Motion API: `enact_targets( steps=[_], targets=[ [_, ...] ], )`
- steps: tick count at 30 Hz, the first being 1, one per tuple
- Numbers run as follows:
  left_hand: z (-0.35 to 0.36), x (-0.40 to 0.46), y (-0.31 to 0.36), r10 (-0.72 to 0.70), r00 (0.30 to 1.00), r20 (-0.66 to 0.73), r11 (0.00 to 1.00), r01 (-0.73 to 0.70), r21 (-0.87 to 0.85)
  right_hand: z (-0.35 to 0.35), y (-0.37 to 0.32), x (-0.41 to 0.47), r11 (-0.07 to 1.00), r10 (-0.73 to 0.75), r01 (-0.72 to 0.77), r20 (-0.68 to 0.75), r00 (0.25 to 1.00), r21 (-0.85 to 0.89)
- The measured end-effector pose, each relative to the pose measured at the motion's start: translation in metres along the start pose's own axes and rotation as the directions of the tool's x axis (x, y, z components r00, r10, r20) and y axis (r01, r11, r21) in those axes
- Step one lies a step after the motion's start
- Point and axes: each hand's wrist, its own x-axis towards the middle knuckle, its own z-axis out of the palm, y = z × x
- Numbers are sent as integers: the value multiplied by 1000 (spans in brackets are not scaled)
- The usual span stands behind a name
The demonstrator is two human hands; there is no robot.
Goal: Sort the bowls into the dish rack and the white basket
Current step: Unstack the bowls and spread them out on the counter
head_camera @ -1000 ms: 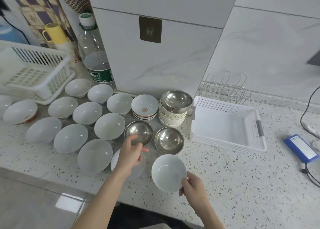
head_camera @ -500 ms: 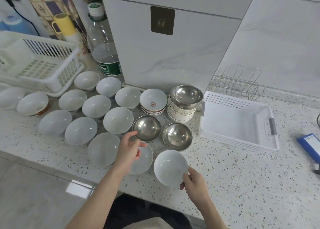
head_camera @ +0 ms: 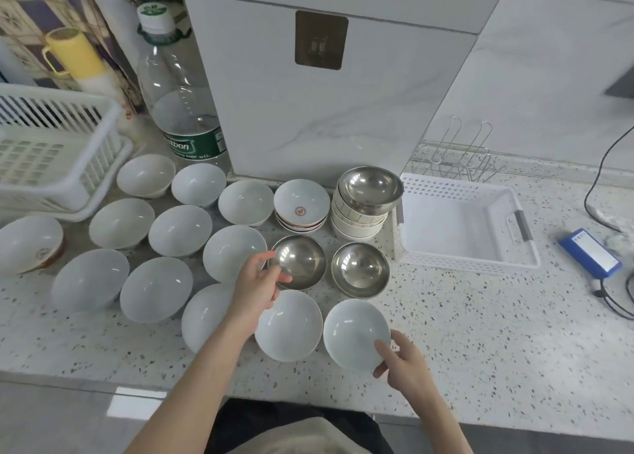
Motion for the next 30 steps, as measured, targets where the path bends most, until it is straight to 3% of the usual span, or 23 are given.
enact_targets(
  steps=[5, 8, 12, 17, 21, 30],
  targets=[
    [-15, 40, 19, -18, 1000, 12, 983, 16, 181, -1, -26, -4, 995, 0, -33, -311, 950, -99],
    [-14, 68, 39, 50, 996, 70, 935, -71, 348, -6, -52, -2, 996, 35, 6, -450, 892, 90],
    [-2, 98, 62, 52, 989, 135, 877, -110, 467, -1, -85, 2, 967, 47, 77, -471, 881, 242],
    [13, 116, 71, 47, 984, 174, 841, -134, 524, 23, -108, 9, 976, -8, 101, -428, 904, 194],
    [14, 118, 73, 57, 977, 207, 897, -141, 419, 35, -113, 13, 981, -20, 98, -413, 910, 168],
    [10, 118, 81, -71, 969, 235, 990, 39, 137, 48, -129, 21, 981, -14, 83, -356, 934, 178]
  ],
)
